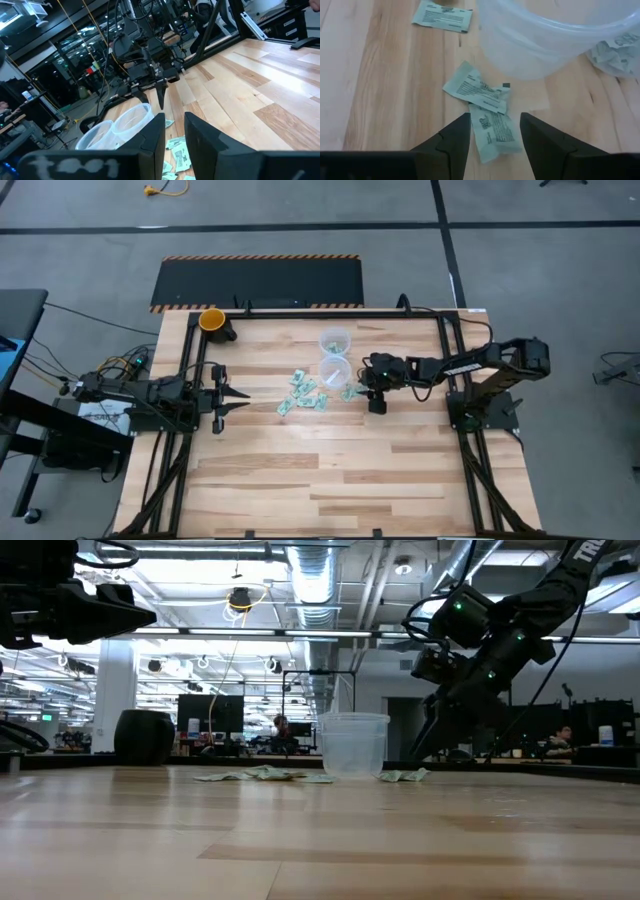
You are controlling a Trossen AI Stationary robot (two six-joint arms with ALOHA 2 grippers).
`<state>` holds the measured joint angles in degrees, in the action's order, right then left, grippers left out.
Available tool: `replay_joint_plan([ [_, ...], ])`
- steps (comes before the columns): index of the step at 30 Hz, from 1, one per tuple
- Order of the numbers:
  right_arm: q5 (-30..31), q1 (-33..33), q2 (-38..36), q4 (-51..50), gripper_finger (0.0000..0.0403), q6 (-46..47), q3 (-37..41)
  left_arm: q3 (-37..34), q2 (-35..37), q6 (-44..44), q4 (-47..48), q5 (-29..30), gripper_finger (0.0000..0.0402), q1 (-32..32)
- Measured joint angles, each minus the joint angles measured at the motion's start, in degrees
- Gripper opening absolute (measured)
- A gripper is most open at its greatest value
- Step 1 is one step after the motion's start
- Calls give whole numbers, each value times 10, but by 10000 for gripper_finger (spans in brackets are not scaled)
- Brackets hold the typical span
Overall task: Pick and place items into bin
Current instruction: Put the green stevia packet into the top transparent bin
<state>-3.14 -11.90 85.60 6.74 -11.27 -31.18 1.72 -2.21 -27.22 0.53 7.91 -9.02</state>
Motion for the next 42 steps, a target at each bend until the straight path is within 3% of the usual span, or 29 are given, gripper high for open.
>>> replay_joint_plan([
  [36,2,2,2,50,164,3,37,0,0,0,0,0,62,0],
  [42,-2,0,77,114,164,-9,36,0,0,0,0,0,62,0],
])
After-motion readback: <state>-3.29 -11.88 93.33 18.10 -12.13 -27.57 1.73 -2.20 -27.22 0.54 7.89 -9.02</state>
